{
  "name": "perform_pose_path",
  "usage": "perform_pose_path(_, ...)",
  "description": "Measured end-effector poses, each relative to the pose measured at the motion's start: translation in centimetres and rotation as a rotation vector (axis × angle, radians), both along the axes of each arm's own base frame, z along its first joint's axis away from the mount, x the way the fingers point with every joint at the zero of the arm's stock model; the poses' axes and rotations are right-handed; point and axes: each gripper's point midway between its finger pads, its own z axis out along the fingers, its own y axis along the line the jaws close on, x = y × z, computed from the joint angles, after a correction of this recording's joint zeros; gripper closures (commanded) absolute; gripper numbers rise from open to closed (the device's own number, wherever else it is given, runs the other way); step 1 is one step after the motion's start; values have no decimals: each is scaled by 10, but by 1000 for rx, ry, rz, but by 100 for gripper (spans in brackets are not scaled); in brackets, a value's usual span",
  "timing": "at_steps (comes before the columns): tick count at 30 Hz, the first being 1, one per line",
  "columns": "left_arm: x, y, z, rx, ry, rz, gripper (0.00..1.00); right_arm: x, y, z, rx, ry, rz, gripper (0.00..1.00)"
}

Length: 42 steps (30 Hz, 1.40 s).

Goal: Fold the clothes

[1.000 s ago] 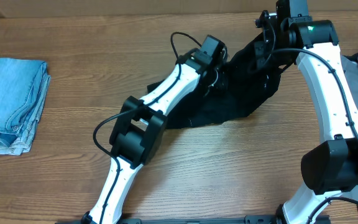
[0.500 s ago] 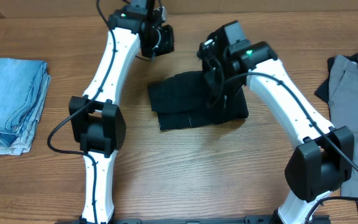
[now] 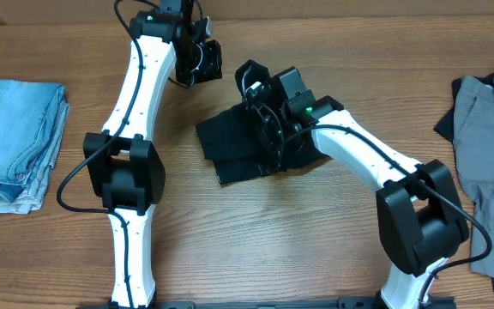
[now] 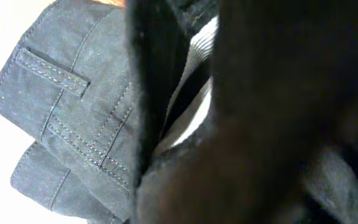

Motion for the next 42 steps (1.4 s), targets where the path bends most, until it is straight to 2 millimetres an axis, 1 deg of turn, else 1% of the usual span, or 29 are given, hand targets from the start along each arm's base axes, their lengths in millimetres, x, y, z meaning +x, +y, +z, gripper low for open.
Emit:
perform_pose_path(1,0,1,-1,8,-2,-2,96,0,0,0,1,-1,1,71)
perform_pose_path(2,0,2,-1,12,0,-1,96,0,0,0,3,0,0,46)
perform_pose_path(3,0,4,-1,14,2,2,96,-1,2,0,9,4,4,29)
perform_pose_path(4,0,5,-1,15,2,2,96,-4,6,1,22,12,12,14)
perform_pose_path(5,0,7,-2,16,4,5,96,-8,12,2,40,20,34,4)
perform_pose_path(6,-1,10,-2,18,11,11,96,-15,21,5,76,40,62,1)
perform_pose_path(7,-1,14,-3,20,16,18,96,-21,30,8,110,57,94,0)
perform_pose_path(8,0,18,-3,21,18,26,96,-34,43,14,171,98,143,0)
perform_pose_path(9,0,21,-3,21,20,31,96,-42,46,18,189,138,160,0)
perform_pose_path(11,1,25,-3,30,15,33,96,-52,47,26,208,193,182,0)
perform_pose_path(13,4,27,0,42,-2,37,96,-55,41,33,210,224,183,0)
perform_pose_path(14,8,27,5,45,-25,40,96,-53,36,42,216,224,175,0)
perform_pose_path(15,11,28,17,44,-61,43,96,-49,32,52,224,211,167,0)
perform_pose_path(16,12,28,29,43,-92,43,96,-45,26,62,227,198,150,4)
perform_pose_path(17,11,27,47,42,-131,36,96,-37,18,79,229,165,117,11)
perform_pose_path(18,10,26,59,41,-161,27,96,-30,9,91,227,136,81,19)
perform_pose_path(19,9,23,80,41,-215,8,96,-20,-6,107,218,93,23,45)
perform_pose_path(20,7,13,99,41,-274,-32,96,-12,-27,123,207,60,-54,69)
perform_pose_path(21,4,-1,109,45,-316,-76,96,-8,-40,126,195,54,-93,75)
perform_pose_path(22,3,-11,110,55,-333,-101,96,-5,-51,124,184,64,-131,81)
perform_pose_path(25,5,-45,89,111,-350,-171,96,0,-88,116,151,113,-237,86)
perform_pose_path(27,12,-62,59,132,-328,-198,96,-2,-108,111,131,150,-288,87)
perform_pose_path(29,8,-66,33,155,-270,-213,96,-4,-122,106,99,171,-326,87)
perform_pose_path(31,-5,-62,20,180,-198,-224,96,-3,-135,102,56,173,-361,87)
perform_pose_path(36,-36,-57,8,212,-67,-248,96,-1,-143,99,17,155,-382,88)
perform_pose_path(37,-43,-58,6,210,-45,-257,96,0,-144,100,15,154,-383,94)
perform_pose_path(38,-48,-60,5,207,-25,-266,96,0,-144,100,15,154,-383,96)
perform_pose_path(41,-68,-66,3,197,40,-295,96,1,-143,97,15,159,-387,96)
perform_pose_path(42,-74,-67,2,200,61,-304,96,8,-141,95,28,144,-383,96)
